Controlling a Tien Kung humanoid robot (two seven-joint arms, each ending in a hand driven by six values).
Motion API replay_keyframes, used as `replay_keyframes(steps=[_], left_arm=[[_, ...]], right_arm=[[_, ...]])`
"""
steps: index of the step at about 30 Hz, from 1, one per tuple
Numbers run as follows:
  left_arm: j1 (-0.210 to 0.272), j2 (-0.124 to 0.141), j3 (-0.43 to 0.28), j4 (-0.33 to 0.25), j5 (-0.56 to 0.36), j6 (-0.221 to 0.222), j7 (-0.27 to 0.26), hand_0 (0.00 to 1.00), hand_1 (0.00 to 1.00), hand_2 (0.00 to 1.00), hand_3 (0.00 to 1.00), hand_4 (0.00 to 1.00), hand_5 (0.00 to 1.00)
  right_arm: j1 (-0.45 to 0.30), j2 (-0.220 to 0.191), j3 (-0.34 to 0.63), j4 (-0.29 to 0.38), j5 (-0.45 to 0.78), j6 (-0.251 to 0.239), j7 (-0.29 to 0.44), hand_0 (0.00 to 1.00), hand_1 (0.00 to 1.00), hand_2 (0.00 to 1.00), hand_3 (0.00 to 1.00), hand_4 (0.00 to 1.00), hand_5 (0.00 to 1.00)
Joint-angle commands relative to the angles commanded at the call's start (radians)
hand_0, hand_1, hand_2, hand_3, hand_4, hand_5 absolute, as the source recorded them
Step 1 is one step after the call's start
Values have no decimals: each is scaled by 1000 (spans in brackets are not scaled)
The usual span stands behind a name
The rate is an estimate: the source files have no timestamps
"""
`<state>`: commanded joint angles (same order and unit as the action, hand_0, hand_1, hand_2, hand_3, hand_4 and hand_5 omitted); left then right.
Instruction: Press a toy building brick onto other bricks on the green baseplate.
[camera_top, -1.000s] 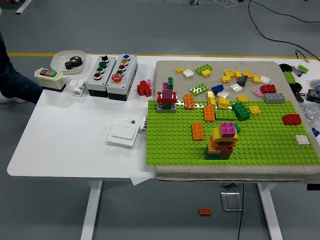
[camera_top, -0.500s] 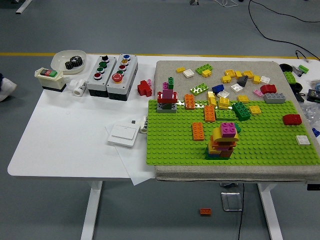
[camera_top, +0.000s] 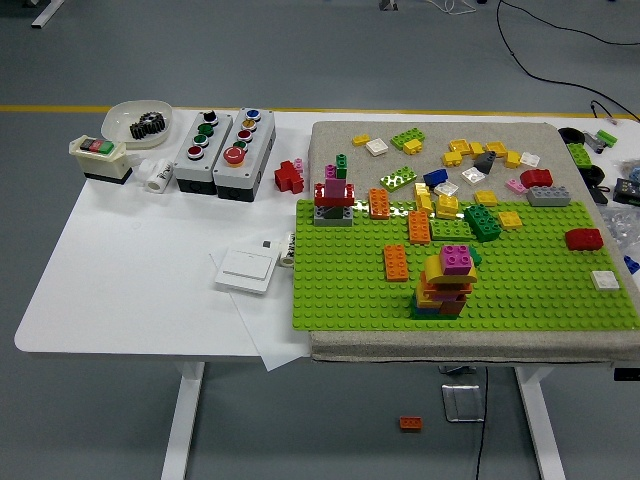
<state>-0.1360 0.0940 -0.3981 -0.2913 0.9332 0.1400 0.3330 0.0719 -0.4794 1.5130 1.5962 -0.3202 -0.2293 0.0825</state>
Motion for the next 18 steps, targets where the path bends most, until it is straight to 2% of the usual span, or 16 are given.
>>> replay_keyframes(steps=[18], left_arm=[[-6, 1, -26, 0, 47, -12, 3, 847, 789, 751, 586, 645, 662]], right_arm=[[-17, 8, -2, -8, -57, 16, -10, 836, 790, 832, 859, 998, 869]])
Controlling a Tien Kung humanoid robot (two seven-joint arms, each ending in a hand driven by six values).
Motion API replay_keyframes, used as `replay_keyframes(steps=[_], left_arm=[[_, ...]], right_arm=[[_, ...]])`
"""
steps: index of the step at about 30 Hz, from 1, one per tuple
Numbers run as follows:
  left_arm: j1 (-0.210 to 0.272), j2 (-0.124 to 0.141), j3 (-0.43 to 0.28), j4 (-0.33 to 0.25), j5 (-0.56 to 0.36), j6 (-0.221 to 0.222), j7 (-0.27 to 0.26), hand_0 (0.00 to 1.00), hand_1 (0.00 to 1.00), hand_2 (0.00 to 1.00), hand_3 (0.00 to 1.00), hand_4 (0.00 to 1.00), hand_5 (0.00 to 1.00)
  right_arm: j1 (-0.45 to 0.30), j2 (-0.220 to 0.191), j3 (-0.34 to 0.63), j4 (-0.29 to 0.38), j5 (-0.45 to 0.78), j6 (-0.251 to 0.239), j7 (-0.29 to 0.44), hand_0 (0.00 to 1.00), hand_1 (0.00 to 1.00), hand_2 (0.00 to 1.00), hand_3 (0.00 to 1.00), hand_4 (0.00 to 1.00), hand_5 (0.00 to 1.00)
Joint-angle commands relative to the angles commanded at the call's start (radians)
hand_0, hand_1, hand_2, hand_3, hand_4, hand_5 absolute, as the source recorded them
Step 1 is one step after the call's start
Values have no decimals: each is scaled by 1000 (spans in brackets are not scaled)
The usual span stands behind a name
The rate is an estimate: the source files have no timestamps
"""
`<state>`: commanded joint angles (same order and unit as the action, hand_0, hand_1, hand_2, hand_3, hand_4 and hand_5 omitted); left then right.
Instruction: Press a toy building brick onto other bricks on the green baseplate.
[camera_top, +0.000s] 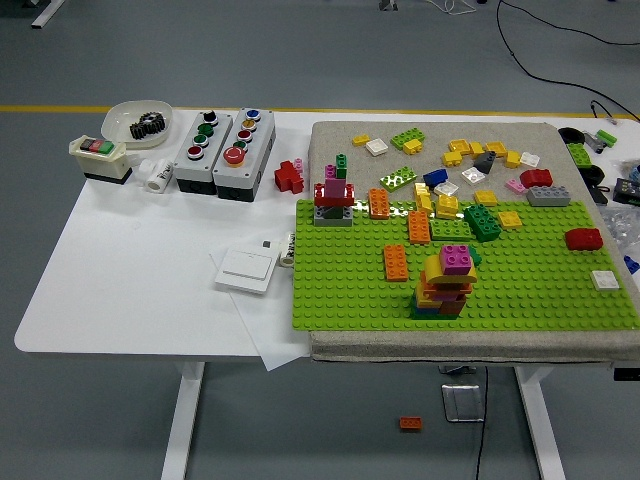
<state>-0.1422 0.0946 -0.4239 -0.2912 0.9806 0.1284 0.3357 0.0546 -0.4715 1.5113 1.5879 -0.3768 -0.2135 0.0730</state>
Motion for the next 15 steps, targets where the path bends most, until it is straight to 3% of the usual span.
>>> replay_keyframes(steps=[15], left_arm=[[-10, 3, -6, -6, 13, -4, -3, 840, 788, 754, 586, 646, 664]], right_arm=[[-10, 0, -7, -5, -45, 9, 5, 838, 790, 834, 858, 998, 870]])
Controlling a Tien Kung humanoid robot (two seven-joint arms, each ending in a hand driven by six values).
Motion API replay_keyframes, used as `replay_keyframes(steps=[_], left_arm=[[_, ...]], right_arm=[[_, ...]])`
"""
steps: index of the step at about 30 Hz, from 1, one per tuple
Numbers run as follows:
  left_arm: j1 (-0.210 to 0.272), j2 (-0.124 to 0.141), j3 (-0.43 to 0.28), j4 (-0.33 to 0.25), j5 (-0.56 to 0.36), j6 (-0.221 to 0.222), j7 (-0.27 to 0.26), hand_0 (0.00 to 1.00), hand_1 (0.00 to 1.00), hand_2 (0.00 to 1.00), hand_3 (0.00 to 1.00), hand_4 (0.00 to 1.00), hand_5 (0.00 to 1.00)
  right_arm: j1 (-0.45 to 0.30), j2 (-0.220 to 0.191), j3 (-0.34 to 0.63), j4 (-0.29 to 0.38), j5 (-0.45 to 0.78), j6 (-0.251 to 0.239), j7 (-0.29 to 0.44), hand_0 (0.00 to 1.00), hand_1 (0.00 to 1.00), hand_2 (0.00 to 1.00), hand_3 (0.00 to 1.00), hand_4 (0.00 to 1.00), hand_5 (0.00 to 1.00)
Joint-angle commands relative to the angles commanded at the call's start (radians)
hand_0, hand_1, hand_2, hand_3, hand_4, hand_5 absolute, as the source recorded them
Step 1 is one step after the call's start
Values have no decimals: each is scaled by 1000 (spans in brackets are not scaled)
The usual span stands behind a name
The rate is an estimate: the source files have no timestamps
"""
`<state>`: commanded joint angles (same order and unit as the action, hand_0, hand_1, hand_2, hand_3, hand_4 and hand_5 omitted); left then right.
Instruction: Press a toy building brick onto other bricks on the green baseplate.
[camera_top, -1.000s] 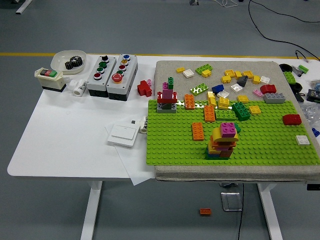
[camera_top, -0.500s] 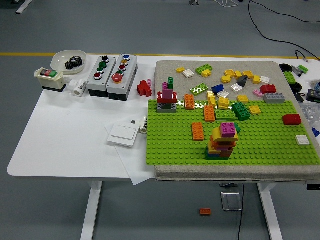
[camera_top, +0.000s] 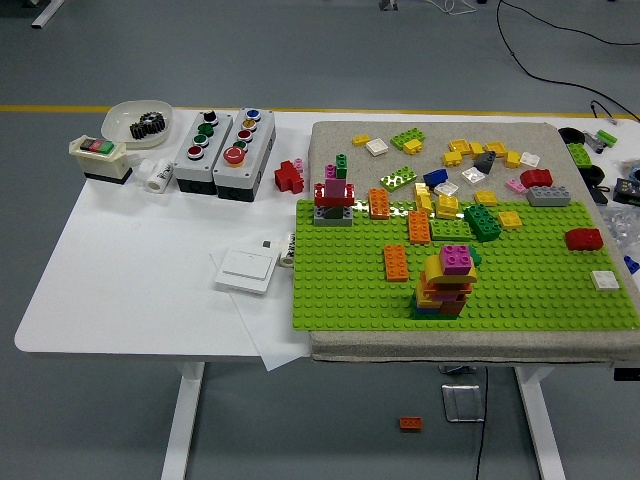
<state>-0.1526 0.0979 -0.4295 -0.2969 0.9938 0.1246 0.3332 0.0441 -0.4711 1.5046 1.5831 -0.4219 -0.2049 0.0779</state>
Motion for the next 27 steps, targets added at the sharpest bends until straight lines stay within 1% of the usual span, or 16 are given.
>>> replay_keyframes(steps=[13, 27], left_arm=[[-10, 4, -19, -2, 33, -9, 6, 836, 792, 770, 586, 645, 662], [-13, 5, -17, -5, 32, -9, 4, 825, 791, 774, 585, 642, 658]], right_arm=[[0, -4, -11, -1, -36, 8, 3, 841, 794, 836, 855, 998, 872], [4, -7, -17, 0, -56, 11, 7, 839, 796, 836, 848, 998, 874]])
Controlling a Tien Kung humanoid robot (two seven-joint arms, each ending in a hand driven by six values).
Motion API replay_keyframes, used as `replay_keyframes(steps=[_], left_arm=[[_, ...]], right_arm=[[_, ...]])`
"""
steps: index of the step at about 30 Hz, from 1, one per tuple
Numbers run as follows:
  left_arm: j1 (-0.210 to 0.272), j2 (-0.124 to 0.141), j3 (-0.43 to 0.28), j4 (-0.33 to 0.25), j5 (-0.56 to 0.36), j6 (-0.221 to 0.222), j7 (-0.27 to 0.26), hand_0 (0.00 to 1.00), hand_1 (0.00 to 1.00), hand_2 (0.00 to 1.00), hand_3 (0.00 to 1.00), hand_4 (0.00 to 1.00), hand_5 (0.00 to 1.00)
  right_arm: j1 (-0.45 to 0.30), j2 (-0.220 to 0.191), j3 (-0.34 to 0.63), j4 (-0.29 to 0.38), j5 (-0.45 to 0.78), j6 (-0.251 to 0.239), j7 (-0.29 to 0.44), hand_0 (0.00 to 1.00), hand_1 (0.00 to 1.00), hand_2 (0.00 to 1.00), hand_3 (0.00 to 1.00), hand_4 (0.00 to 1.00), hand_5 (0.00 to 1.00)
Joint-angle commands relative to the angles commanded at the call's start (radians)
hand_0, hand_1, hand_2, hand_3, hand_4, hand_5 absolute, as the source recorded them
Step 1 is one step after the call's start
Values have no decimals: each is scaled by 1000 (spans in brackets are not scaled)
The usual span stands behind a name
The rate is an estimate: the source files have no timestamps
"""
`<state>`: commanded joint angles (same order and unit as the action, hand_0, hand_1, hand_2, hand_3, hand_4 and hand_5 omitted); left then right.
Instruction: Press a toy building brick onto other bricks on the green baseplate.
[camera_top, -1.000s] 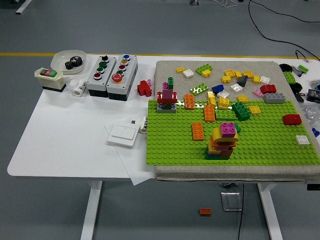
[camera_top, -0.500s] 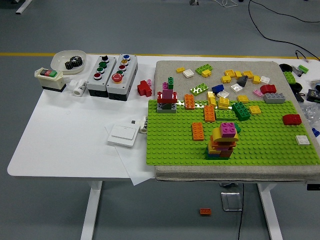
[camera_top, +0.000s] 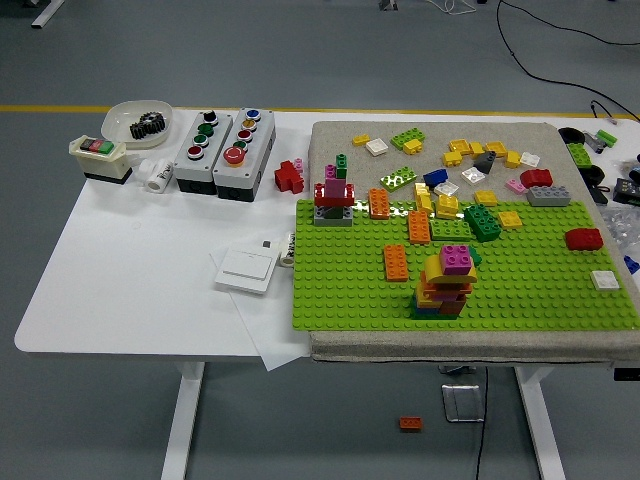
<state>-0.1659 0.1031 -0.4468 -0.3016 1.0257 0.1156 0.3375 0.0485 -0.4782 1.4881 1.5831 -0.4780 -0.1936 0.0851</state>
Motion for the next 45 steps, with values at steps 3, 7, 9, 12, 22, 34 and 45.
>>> replay_keyframes(steps=[3, 7, 9, 12, 22, 34, 45], left_arm=[[0, -1, 3, 0, -4, 1, -1, 825, 791, 774, 585, 642, 658], [0, -2, 8, 1, -12, 5, -4, 821, 786, 772, 585, 643, 658], [1, -2, 9, 0, -15, 6, -5, 821, 786, 772, 585, 643, 658], [2, -2, 10, 1, -16, 7, -6, 815, 785, 772, 585, 641, 656], [3, -2, 16, 1, -27, 9, -9, 815, 783, 771, 585, 643, 660], [5, -2, 16, 3, -28, 12, -9, 811, 781, 772, 585, 642, 658], [4, -2, 21, 3, -38, 17, -13, 805, 778, 770, 584, 643, 660]], right_arm=[[2, 0, -2, 0, 0, 0, 1, 839, 796, 836, 848, 998, 874], [1, 0, -6, 2, -1, -3, 3, 837, 797, 836, 847, 998, 873], [1, 1, -8, 1, 0, -4, 3, 837, 797, 836, 847, 998, 873], [0, 2, -10, 1, 0, -5, 4, 838, 797, 836, 847, 998, 874], [3, -1, -16, 3, 1, -5, 5, 838, 798, 837, 846, 998, 875], [5, -7, -24, 9, 1, -6, 6, 834, 798, 837, 843, 998, 876], [4, -13, -33, 14, -1, -6, 5, 831, 798, 837, 842, 998, 877]])
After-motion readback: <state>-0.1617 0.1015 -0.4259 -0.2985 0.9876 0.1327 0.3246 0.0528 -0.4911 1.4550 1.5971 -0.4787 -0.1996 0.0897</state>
